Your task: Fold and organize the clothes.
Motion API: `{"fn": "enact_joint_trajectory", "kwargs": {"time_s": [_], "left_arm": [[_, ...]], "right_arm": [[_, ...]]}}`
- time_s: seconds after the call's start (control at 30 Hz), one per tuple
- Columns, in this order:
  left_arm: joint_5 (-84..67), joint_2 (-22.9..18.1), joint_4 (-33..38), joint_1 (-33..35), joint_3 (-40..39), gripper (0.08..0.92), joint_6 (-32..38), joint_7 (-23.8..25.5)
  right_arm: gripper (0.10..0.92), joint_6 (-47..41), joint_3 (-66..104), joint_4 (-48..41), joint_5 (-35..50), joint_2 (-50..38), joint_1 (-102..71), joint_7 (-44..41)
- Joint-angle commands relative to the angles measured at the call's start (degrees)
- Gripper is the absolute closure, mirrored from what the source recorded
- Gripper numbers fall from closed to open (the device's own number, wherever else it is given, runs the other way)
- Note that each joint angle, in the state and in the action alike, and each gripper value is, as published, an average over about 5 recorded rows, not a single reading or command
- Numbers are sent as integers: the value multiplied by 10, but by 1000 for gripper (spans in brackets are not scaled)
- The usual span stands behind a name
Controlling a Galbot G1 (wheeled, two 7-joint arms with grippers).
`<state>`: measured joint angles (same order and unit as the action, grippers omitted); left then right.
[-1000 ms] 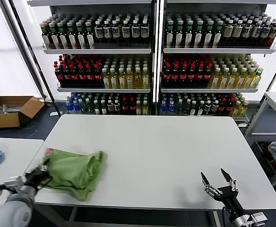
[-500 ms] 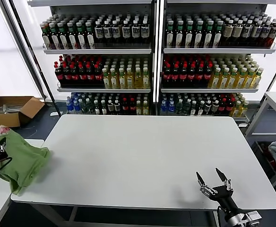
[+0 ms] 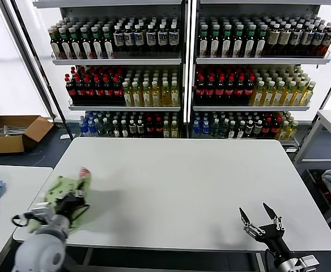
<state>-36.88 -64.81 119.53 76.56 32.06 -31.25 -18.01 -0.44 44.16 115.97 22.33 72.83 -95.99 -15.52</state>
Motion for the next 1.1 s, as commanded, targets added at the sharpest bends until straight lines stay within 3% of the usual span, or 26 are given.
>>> {"fn": "enact_joint_trajectory", "kwargs": {"time_s": [0.03,0.27,0.5,0.8,1.1], "left_arm": [[-108,-80,11,-87,-274,856,-18,-112],[-185,-113,-30,-130,-303,856,-17,-179],[-215,-136,-63,-158,-303,826,19,-195],[-286,-122,-16,-159,-255,575,58,-162],[-180,-18,55,-105,-35,315,-13,-42]], "right_arm": [[203,0,5,7,-4,1,-11,0],[203,-4,-3,21,-13,-3,-21,3],[203,-42,-39,43,-30,-8,-14,24],[203,-126,-146,45,-46,-35,57,92],[203,-190,-348,-30,-4,-32,227,152]]}}
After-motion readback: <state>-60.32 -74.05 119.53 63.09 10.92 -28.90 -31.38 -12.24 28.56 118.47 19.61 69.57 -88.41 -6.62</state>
